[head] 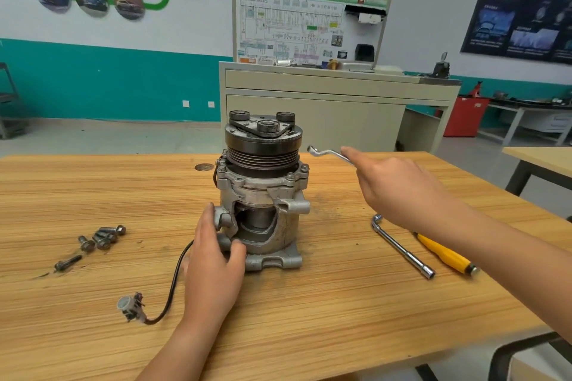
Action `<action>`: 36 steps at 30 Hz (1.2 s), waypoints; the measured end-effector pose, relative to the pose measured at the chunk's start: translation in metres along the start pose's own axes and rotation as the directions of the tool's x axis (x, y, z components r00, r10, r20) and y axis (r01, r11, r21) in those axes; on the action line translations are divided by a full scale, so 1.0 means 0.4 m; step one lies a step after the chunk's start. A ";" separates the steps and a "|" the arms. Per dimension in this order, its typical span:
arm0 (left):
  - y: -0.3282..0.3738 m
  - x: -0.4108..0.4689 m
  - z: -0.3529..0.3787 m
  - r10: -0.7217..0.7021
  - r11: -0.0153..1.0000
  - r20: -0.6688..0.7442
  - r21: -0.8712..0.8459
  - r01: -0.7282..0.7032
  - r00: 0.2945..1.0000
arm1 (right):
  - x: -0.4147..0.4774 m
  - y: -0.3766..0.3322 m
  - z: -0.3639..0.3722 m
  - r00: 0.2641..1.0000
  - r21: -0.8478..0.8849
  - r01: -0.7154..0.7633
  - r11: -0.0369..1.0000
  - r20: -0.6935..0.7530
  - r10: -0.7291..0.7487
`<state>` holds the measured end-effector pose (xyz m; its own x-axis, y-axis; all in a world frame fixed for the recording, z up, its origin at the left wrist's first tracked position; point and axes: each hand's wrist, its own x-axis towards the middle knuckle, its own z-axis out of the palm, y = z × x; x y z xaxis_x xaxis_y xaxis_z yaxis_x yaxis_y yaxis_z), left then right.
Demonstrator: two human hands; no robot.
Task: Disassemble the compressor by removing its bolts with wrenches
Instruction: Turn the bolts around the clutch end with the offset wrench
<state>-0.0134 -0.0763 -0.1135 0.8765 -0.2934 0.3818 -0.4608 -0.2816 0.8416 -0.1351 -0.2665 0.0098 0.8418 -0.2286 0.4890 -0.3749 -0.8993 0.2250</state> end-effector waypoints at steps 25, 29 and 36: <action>-0.006 -0.001 0.002 0.016 1.000 -0.004 0.020 -0.016 1.000 | 0.127 0.073 0.030 0.956 -0.375 0.294 0.879 0.130 -0.264; 0.001 -0.002 0.004 0.013 1.000 -0.006 0.020 -0.013 1.000 | 0.206 0.046 0.094 0.931 -0.413 0.306 0.858 -0.058 -0.360; -0.001 -0.003 0.001 0.014 1.000 0.002 0.014 -0.014 1.000 | 0.232 -0.009 0.114 0.858 -0.072 0.276 0.958 -0.430 -0.280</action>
<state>-0.0143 -0.0761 -0.1143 0.8698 -0.2993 0.3923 -0.4747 -0.2906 0.8308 -0.0379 -0.3013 0.0159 0.6606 0.2158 0.7191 -0.1548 -0.8981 0.4117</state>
